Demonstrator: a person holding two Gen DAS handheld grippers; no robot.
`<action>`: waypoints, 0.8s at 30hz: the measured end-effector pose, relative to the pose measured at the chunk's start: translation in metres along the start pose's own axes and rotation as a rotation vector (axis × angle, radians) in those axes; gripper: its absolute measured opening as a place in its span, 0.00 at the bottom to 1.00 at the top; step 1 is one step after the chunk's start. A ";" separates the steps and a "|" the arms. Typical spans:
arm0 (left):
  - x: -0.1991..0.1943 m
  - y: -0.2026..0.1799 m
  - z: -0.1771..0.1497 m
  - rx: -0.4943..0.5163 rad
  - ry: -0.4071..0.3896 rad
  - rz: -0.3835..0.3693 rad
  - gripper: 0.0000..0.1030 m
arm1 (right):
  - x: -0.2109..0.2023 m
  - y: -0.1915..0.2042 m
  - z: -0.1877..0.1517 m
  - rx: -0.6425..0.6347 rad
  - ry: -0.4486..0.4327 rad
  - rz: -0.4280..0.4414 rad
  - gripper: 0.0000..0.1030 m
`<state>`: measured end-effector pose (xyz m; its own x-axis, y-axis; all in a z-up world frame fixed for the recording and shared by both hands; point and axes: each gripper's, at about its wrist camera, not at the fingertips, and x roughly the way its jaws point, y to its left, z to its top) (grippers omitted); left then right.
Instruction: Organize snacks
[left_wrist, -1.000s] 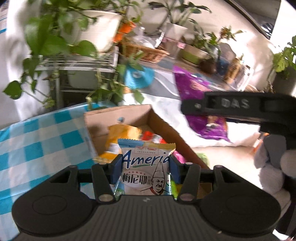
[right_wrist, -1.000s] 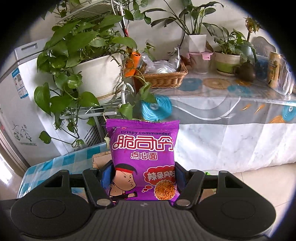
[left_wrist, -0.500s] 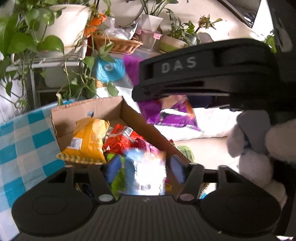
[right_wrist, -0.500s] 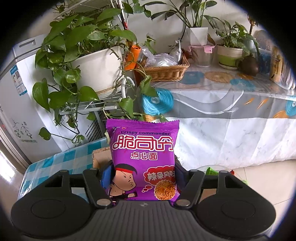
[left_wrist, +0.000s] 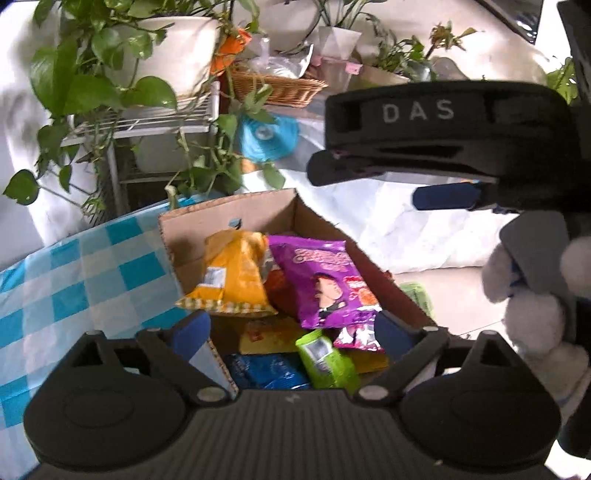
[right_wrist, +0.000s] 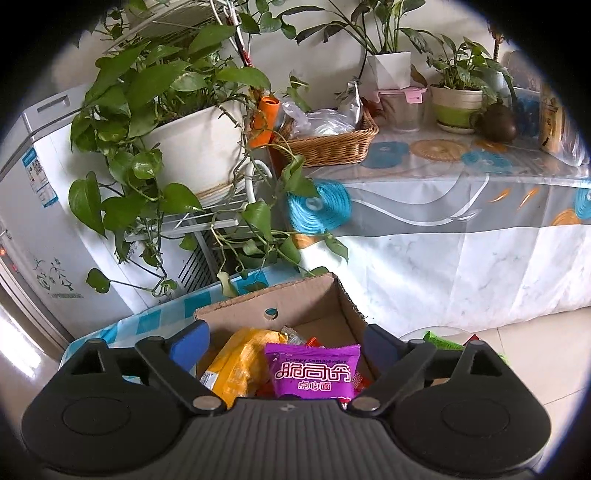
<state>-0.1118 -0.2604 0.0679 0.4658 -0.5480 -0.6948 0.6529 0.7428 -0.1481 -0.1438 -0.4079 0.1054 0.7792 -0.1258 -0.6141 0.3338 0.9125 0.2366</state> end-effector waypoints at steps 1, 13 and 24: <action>0.000 0.001 0.000 -0.002 0.009 0.010 0.93 | 0.000 0.000 0.000 -0.003 0.002 -0.006 0.95; 0.001 0.015 -0.002 -0.052 0.100 0.132 0.96 | 0.004 -0.002 -0.007 -0.017 0.057 -0.148 1.00; -0.004 0.024 0.000 -0.071 0.134 0.191 0.97 | 0.000 -0.004 -0.020 -0.051 0.099 -0.283 1.00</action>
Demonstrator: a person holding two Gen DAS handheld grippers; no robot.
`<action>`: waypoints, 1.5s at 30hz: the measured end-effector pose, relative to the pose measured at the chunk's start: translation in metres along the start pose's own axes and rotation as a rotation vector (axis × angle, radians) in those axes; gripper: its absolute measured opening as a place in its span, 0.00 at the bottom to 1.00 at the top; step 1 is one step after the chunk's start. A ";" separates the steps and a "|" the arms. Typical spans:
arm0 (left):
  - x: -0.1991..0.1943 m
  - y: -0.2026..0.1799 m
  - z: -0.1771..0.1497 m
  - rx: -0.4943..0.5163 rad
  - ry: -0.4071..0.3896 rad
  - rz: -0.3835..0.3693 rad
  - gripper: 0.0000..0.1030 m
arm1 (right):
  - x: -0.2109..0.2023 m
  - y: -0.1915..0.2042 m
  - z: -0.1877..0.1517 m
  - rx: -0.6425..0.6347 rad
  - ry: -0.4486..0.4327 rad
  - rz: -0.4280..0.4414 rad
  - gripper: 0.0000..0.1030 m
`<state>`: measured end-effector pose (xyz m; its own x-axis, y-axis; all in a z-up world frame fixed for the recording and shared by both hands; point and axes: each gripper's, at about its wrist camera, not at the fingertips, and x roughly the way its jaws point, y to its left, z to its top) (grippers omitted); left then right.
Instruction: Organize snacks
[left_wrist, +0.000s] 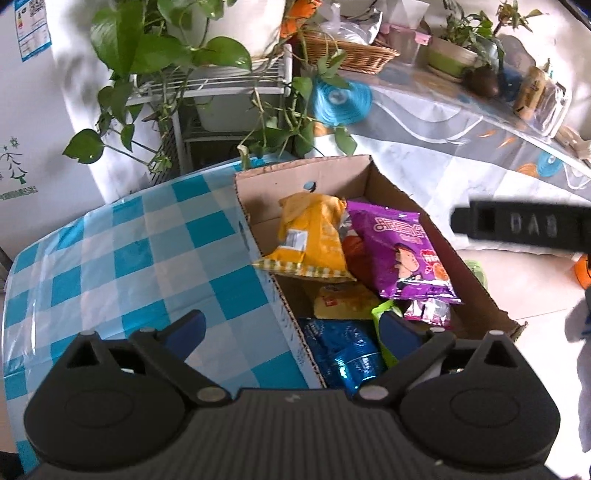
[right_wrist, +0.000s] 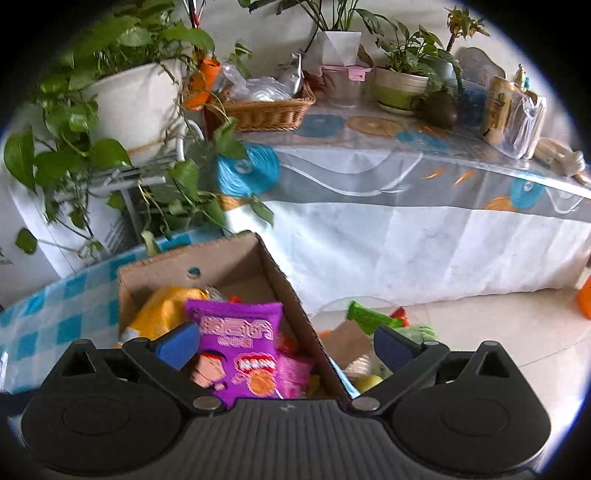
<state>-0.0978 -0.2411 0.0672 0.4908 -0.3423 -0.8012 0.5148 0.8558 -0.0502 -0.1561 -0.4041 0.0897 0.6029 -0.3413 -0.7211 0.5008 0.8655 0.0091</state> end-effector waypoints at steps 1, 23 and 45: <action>0.000 0.001 0.000 -0.001 0.001 0.008 0.97 | -0.001 0.001 -0.003 -0.012 0.005 -0.009 1.00; 0.005 0.004 0.018 -0.031 0.015 0.153 0.99 | 0.005 0.004 -0.023 -0.033 0.118 -0.039 1.00; 0.015 -0.001 0.025 0.004 0.043 0.197 0.99 | 0.018 0.005 -0.019 -0.047 0.172 -0.060 1.00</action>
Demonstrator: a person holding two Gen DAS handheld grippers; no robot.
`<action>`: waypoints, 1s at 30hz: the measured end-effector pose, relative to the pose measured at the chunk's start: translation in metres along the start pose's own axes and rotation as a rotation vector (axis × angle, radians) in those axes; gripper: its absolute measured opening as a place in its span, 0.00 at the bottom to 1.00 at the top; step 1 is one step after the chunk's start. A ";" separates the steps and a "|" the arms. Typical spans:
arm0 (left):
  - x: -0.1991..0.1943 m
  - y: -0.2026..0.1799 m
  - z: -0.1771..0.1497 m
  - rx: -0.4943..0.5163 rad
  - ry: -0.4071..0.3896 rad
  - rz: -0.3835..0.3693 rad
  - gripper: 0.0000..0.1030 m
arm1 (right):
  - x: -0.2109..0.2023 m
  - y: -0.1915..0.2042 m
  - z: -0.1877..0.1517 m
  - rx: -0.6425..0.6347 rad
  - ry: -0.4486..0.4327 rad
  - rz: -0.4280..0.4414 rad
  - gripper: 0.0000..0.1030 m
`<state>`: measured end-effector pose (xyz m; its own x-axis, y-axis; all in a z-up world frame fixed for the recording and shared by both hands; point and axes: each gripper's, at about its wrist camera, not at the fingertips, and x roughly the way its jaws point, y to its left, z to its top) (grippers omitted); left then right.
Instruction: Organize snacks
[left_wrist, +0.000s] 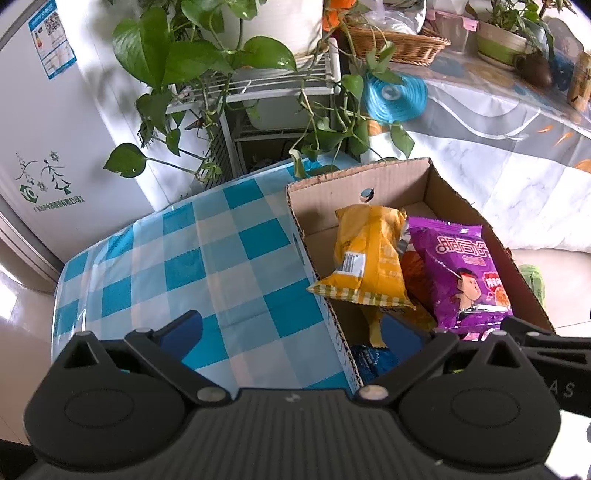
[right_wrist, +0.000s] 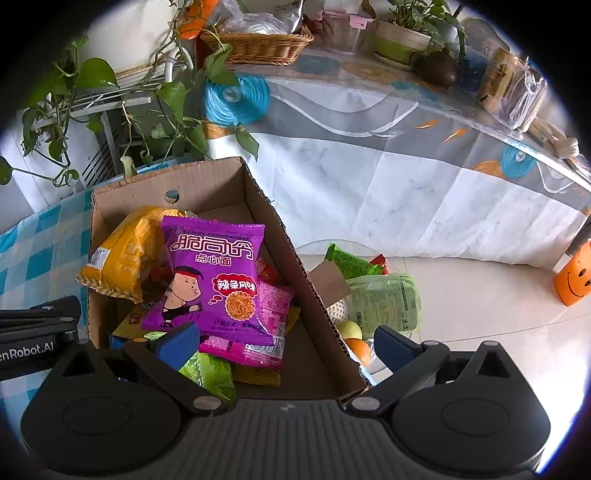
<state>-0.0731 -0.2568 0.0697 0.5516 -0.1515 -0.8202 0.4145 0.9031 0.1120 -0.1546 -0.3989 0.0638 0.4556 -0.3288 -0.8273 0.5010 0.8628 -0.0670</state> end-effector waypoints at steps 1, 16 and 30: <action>0.000 0.000 0.000 0.000 0.001 -0.004 0.99 | 0.000 0.000 0.000 0.000 0.001 -0.001 1.00; -0.001 0.000 0.002 0.033 0.004 -0.050 0.99 | 0.003 0.005 0.000 -0.023 0.010 -0.034 1.00; 0.000 0.001 0.003 0.043 0.001 -0.059 0.99 | 0.004 0.006 0.002 -0.027 0.010 -0.038 1.00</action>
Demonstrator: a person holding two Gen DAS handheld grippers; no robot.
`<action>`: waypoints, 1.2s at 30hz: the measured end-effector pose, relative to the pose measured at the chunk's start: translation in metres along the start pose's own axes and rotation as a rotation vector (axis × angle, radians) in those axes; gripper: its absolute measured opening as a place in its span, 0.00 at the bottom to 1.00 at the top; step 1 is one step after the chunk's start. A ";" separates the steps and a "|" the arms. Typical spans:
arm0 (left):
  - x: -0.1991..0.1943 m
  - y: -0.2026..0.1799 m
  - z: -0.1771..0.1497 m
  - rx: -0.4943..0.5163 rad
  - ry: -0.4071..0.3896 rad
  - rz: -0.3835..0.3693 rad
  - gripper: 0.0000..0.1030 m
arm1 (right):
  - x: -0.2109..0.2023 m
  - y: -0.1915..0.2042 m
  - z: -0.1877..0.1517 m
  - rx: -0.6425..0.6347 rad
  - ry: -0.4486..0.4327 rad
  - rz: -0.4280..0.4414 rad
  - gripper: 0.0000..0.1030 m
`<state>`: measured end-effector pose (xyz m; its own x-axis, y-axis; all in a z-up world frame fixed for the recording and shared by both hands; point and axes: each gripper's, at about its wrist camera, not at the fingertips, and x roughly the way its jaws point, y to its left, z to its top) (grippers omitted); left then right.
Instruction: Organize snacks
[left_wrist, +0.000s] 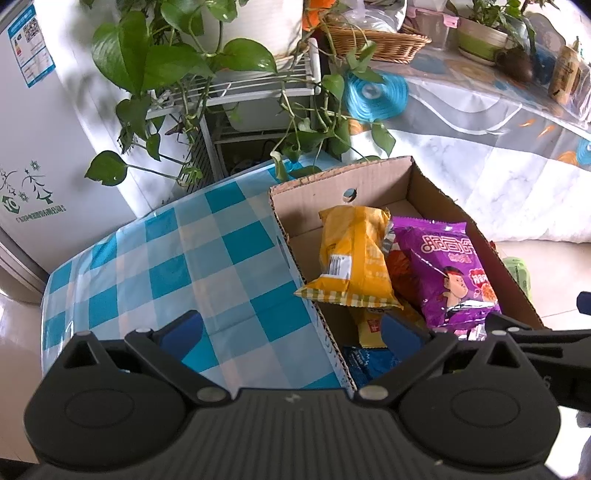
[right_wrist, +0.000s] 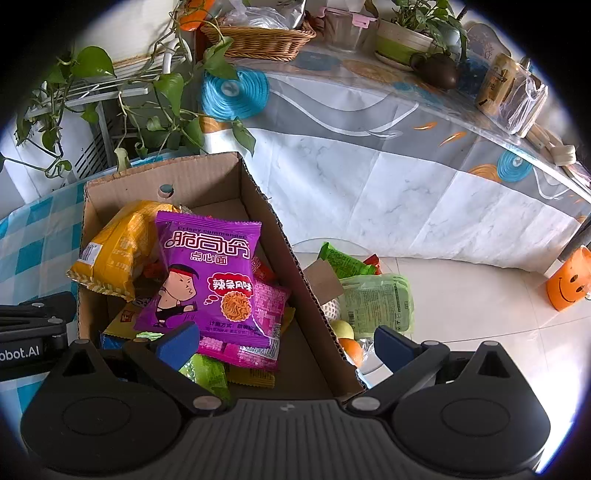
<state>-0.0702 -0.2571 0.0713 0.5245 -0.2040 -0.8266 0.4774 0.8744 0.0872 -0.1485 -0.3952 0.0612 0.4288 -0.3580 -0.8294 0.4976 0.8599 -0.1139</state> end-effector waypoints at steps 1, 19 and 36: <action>0.000 0.000 0.000 0.005 -0.002 0.001 0.99 | 0.000 0.000 0.000 -0.002 0.001 0.001 1.00; -0.007 0.026 -0.009 0.069 -0.028 0.007 0.99 | -0.002 0.029 0.001 -0.069 -0.011 0.029 1.00; -0.030 0.114 -0.030 0.036 -0.052 0.079 0.99 | -0.022 0.119 -0.002 -0.230 -0.083 0.119 1.00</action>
<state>-0.0526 -0.1376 0.0890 0.5967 -0.1585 -0.7867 0.4579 0.8723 0.1715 -0.1005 -0.2843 0.0648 0.5389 -0.2700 -0.7979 0.2601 0.9543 -0.1473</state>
